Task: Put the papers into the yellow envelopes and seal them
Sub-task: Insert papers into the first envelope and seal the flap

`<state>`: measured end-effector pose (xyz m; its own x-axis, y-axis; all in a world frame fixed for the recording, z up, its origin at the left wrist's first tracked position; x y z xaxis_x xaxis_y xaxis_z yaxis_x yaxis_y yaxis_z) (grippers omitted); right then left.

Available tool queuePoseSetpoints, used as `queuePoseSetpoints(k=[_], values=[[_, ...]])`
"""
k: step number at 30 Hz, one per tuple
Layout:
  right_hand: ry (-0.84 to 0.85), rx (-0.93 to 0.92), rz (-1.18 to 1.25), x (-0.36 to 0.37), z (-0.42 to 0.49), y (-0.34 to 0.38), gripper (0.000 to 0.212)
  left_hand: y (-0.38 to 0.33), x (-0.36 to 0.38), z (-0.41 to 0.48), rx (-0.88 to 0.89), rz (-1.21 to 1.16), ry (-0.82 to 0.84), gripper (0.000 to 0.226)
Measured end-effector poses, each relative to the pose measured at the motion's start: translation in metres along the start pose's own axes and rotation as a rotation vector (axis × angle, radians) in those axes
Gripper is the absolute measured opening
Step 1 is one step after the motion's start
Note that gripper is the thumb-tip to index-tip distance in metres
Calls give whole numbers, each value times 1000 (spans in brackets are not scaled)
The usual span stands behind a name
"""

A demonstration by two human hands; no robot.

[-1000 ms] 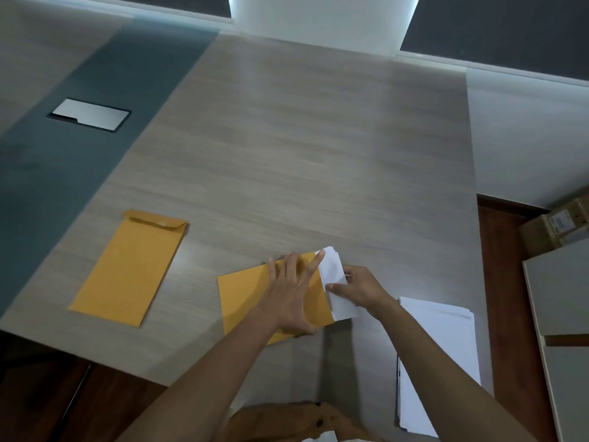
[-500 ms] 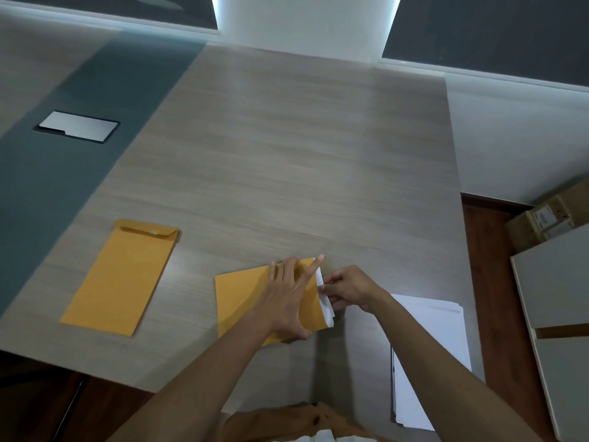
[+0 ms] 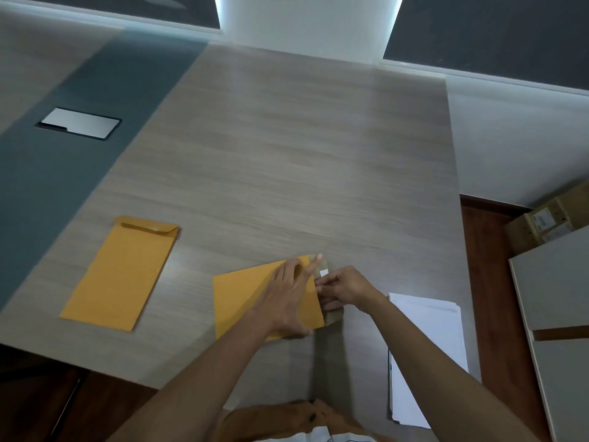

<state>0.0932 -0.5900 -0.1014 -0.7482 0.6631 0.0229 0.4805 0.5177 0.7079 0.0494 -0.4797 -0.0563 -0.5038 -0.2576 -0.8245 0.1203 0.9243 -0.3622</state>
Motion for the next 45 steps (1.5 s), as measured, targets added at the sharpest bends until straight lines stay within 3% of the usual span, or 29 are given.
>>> queuePoseSetpoints(k=[3,7,11,20,32,38,45], values=[[-127,-60,-11,-20,-7,-2,13,17,7,1,-59,-41,12,140],[-392,-128,-418,-42,-15,13,3,30,14,5,-121,-27,-15,94],[-392,-163,-615,-27,-7,23,10,27,11,15,-155,65,-25,76],[-339,-146,-837,-14,4,28,34,36,6,39,-236,253,109,97],[-358,-142,-818,-19,11,31,17,40,5,45,-225,206,109,105],[-386,-162,-804,-17,10,30,30,41,4,46,-218,187,96,105],[-401,-151,-752,-20,12,24,27,41,5,46,-212,193,92,106]])
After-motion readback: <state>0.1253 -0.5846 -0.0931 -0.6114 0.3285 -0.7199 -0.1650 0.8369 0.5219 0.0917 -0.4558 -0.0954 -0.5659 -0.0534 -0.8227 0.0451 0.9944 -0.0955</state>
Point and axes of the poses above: each hand's wrist, its own z-axis towards the middle knuckle, its own x-axis out of the palm, y = z × x, the point moved 10 cm from there along z, towards the middle knuckle, and after that the axes turned 13 degrees about y, right-handed, at the moved point
